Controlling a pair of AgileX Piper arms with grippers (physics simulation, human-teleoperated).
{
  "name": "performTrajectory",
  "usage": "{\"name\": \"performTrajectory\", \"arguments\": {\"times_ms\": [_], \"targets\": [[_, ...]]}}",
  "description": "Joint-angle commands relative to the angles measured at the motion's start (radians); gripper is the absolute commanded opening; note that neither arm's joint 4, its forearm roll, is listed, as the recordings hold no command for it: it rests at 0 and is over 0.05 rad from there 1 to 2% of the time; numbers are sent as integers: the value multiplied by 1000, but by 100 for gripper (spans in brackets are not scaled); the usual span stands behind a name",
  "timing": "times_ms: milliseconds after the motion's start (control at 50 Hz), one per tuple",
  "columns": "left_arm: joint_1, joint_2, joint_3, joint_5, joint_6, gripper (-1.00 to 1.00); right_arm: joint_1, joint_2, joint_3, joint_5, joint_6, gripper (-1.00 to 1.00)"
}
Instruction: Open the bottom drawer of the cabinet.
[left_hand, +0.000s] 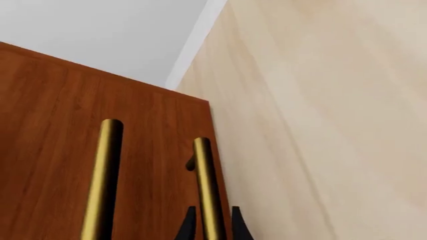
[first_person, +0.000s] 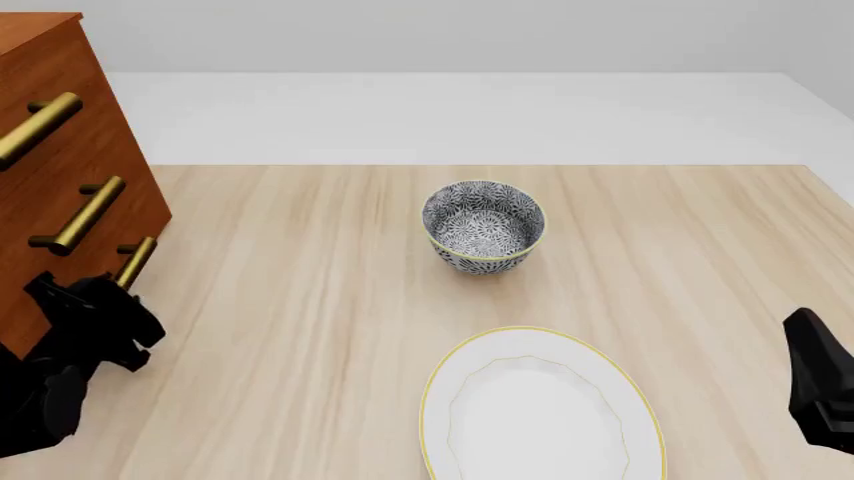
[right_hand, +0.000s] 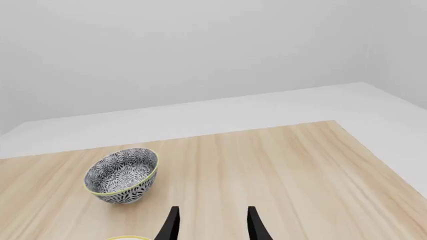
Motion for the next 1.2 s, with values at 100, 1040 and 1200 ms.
{"name": "performTrajectory", "arguments": {"times_ms": [100, 1040, 1200], "targets": [[-6, -11, 49, 0, 21, -100, 0, 0, 0, -2, 3, 100], [-184, -155, 144, 0, 20, -100, 4, 0, 0, -10, -2, 100], [-201, -161, 149, 0, 25, -100, 4, 0, 0, -8, 0, 100]]}}
